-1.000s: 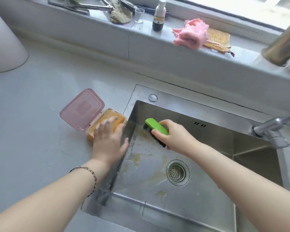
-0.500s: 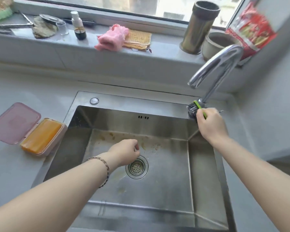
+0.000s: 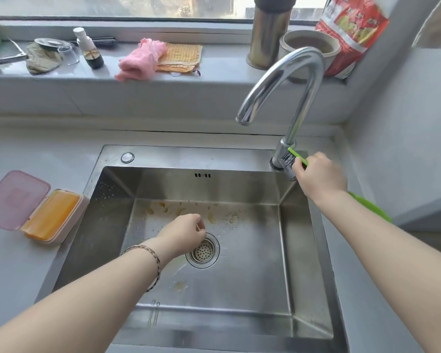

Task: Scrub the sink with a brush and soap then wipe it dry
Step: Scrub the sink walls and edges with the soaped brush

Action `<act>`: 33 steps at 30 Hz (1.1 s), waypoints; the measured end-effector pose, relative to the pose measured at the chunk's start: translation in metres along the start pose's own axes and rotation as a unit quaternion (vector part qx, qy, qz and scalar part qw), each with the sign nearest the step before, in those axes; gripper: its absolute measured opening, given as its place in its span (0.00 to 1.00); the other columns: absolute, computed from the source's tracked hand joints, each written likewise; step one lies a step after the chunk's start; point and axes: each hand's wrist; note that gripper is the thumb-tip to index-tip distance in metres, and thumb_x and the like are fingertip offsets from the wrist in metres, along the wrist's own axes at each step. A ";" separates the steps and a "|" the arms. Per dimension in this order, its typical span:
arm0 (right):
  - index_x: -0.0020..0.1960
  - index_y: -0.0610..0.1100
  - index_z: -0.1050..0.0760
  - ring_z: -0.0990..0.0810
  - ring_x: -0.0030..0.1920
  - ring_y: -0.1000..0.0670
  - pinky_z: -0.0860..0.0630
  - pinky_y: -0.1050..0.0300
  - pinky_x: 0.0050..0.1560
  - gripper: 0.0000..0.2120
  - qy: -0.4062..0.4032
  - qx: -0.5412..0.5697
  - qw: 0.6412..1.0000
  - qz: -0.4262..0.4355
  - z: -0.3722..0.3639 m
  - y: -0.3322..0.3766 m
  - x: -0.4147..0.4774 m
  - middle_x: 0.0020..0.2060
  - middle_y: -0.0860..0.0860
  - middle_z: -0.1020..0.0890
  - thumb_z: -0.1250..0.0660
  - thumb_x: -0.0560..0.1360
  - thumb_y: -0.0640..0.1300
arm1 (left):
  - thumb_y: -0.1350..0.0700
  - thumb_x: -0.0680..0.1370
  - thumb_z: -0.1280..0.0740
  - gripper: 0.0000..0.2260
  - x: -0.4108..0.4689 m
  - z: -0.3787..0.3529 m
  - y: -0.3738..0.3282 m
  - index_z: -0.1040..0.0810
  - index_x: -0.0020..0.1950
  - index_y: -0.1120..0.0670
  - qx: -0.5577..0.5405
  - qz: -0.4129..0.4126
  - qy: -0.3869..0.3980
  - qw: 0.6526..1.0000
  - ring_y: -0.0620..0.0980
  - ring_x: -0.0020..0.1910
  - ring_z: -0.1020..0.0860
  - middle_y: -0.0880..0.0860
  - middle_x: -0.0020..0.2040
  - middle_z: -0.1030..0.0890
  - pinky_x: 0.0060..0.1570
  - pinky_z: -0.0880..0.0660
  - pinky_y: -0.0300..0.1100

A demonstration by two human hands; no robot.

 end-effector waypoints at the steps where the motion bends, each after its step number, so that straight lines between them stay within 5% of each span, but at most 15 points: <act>1: 0.51 0.37 0.23 0.23 0.50 0.36 0.29 0.51 0.46 0.22 -0.003 -0.003 1.000 0.007 -0.001 -0.003 -0.002 0.53 0.41 0.25 0.49 0.80 0.52 | 0.54 0.78 0.42 0.09 0.001 -0.001 -0.001 0.25 0.53 0.53 -0.001 0.000 0.000 1.000 0.48 0.46 0.24 0.49 0.52 0.22 0.43 0.28 0.39; 7: 0.51 0.38 0.22 0.24 0.49 0.37 0.30 0.52 0.44 0.22 -0.004 0.011 1.000 0.015 -0.004 -0.005 -0.010 0.52 0.42 0.24 0.49 0.80 0.51 | 0.55 0.78 0.42 0.09 0.004 0.002 -0.003 0.25 0.53 0.53 -0.019 -0.008 -0.009 1.000 0.49 0.47 0.23 0.49 0.51 0.21 0.45 0.26 0.40; 11: 0.37 0.41 0.26 0.24 0.44 0.40 0.38 0.55 0.37 0.21 -0.038 0.210 0.977 0.027 -0.001 0.021 -0.032 0.41 0.43 0.23 0.48 0.78 0.52 | 0.55 0.78 0.41 0.09 0.004 0.003 0.006 0.24 0.54 0.54 -0.058 0.014 -0.032 0.998 0.49 0.46 0.23 0.49 0.49 0.22 0.46 0.24 0.42; 13: 0.31 0.45 0.31 0.24 0.34 0.42 0.35 0.52 0.32 0.21 0.050 0.398 0.916 -0.015 -0.004 0.049 -0.045 0.32 0.45 0.24 0.47 0.78 0.53 | 0.56 0.77 0.41 0.09 0.003 0.005 0.013 0.24 0.53 0.53 -0.072 0.029 -0.044 0.996 0.50 0.45 0.22 0.50 0.48 0.22 0.45 0.24 0.43; 17: 0.42 0.41 0.23 0.29 0.21 0.51 0.36 0.62 0.25 0.26 0.264 0.619 0.728 -0.136 -0.008 0.100 -0.060 0.27 0.48 0.22 0.49 0.80 0.59 | 0.56 0.77 0.41 0.08 -0.001 0.010 0.029 0.23 0.52 0.53 -0.115 0.056 -0.068 0.989 0.50 0.45 0.23 0.50 0.47 0.22 0.42 0.26 0.40; 22: 0.40 0.43 0.23 0.30 0.22 0.53 0.34 0.63 0.25 0.29 0.268 0.729 0.619 -0.117 -0.009 0.127 -0.060 0.25 0.50 0.24 0.49 0.75 0.65 | 0.57 0.77 0.40 0.07 -0.009 0.015 0.056 0.23 0.50 0.53 -0.145 0.081 -0.080 0.983 0.49 0.43 0.23 0.51 0.45 0.21 0.38 0.29 0.38; 25: 0.38 0.42 0.25 0.30 0.22 0.54 0.33 0.64 0.24 0.30 0.250 0.760 0.591 -0.104 -0.011 0.132 -0.055 0.24 0.51 0.24 0.47 0.70 0.69 | 0.57 0.76 0.40 0.07 -0.012 0.016 0.069 0.23 0.48 0.52 -0.158 0.093 -0.083 0.979 0.49 0.42 0.24 0.51 0.45 0.21 0.34 0.32 0.37; 28: 0.37 0.43 0.27 0.29 0.22 0.54 0.32 0.65 0.24 0.37 0.240 0.778 0.576 -0.068 -0.012 0.131 -0.050 0.24 0.52 0.26 0.36 0.52 0.77 | 0.57 0.76 0.40 0.06 -0.016 0.015 0.077 0.23 0.48 0.52 -0.166 0.095 -0.083 0.978 0.48 0.40 0.25 0.50 0.44 0.21 0.32 0.33 0.36; 30: 0.35 0.42 0.28 0.30 0.22 0.54 0.32 0.65 0.24 0.41 0.233 0.773 0.589 -0.039 -0.013 0.129 -0.048 0.23 0.52 0.26 0.33 0.44 0.78 | 0.57 0.77 0.40 0.06 -0.018 0.014 0.080 0.23 0.47 0.51 -0.169 0.092 -0.080 0.978 0.46 0.38 0.27 0.49 0.43 0.22 0.30 0.34 0.35; 33: 0.33 0.43 0.30 0.31 0.22 0.53 0.33 0.64 0.24 0.39 0.214 0.757 0.617 -0.010 -0.012 0.129 -0.044 0.23 0.52 0.28 0.33 0.45 0.79 | 0.57 0.77 0.40 0.06 -0.018 0.014 0.084 0.23 0.47 0.51 -0.164 0.089 -0.079 0.979 0.45 0.37 0.27 0.49 0.42 0.22 0.30 0.34 0.35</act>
Point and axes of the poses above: each hand's wrist, its own x-axis towards the middle knuckle, its own z-axis out of the back of the hand, y = z × x
